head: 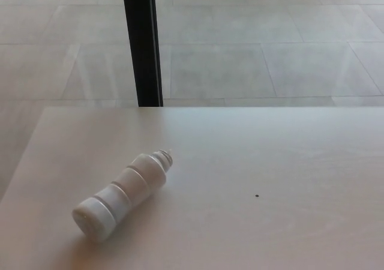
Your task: The robot uses its left hand to to lift the bottle kept on the middle of the desk and tilts it towards its right hand. It then uses its right hand to rotate its cap to open it and places the bottle and cap back on the desk
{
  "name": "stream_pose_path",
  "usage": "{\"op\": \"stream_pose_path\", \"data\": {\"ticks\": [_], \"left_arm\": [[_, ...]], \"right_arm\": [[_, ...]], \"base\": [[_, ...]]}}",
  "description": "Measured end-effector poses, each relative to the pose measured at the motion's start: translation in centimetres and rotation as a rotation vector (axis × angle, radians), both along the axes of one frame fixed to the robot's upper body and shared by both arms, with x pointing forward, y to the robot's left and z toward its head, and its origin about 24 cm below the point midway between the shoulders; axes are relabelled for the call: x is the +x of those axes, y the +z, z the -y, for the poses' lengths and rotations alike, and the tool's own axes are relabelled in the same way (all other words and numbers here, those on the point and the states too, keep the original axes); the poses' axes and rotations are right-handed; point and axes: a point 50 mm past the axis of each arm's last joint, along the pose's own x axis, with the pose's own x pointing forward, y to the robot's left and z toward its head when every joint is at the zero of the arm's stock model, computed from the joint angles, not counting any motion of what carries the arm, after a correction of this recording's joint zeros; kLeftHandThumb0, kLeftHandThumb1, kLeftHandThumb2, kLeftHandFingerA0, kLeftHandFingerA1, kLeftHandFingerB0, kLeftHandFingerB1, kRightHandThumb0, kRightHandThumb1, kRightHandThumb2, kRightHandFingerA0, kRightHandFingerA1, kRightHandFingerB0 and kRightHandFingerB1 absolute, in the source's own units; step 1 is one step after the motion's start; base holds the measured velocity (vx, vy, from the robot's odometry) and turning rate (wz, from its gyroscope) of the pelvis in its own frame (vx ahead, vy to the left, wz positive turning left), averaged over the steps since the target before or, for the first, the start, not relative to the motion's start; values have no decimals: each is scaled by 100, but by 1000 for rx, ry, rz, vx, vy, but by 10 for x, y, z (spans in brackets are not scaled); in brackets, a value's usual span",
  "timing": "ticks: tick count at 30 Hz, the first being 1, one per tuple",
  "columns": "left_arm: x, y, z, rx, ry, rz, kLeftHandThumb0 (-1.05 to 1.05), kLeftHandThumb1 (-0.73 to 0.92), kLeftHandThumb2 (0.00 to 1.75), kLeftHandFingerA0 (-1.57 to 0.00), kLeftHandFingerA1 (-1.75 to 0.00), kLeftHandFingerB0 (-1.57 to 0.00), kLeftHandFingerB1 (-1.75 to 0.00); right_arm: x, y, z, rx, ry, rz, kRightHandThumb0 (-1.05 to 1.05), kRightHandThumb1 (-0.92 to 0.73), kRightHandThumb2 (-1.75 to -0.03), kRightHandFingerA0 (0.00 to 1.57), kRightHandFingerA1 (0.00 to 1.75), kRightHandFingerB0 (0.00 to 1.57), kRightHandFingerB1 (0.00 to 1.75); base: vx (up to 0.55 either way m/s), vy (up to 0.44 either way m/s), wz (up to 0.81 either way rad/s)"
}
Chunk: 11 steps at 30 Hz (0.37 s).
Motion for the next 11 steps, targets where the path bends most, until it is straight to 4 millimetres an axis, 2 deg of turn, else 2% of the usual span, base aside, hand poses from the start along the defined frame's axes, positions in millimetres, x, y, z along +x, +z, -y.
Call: {"op": "stream_pose_path", "data": {"ticks": [1,2,3,6,7,8,9,10,11], "left_arm": [[0,0,0,9,0,-1,-86,90,65,-6,-94,0,-78],[0,0,-1,17,1,1,-86,89,65,-1,-108,0,-81],[0,1,-2,28,2,3,-87,88,64,-2,-108,0,-83],[-1,4,-6,61,0,3,-87,88,64,-5,-103,0,-74],[-1,5,-8,68,-2,1,-88,89,63,-10,-95,0,-81],[-1,6,-9,77,-4,-1,-86,65,110,-31,-81,0,-66],[0,7,-10,85,-7,-1,-86,65,110,-31,-81,0,-66],[0,7,-11,91,-9,-3,-86,67,111,-28,-81,0,-66],[0,7,-11,92,-9,-3,-86,67,111,-28,-81,0,-66]], "right_arm": [[-1,-2,-1,18,-1,3,-67,-71,-61,50,65,28,43],[-1,-3,-2,30,-1,6,-65,-71,-61,50,64,29,41],[-2,-4,-3,44,-2,10,-72,-57,-95,48,68,25,52],[-3,-10,-6,91,-6,12,-75,-58,-95,45,67,25,53],[-4,-11,-7,102,-5,13,-76,-58,-95,45,66,24,53],[-4,-12,-8,114,-3,15,-75,-57,-95,48,69,25,53],[-4,-13,-9,123,2,15,-75,-57,-95,48,69,25,53],[-4,-14,-10,131,10,14,-73,-67,-61,52,68,31,45],[-4,-14,-10,133,11,14,-73,-67,-61,52,68,31,45]], "base": [[0,0,0],[0,0,0],[0,0,0],[0,0,0],[0,0,0],[0,0,0],[0,0,0],[0,0,0],[0,0,0]]}}
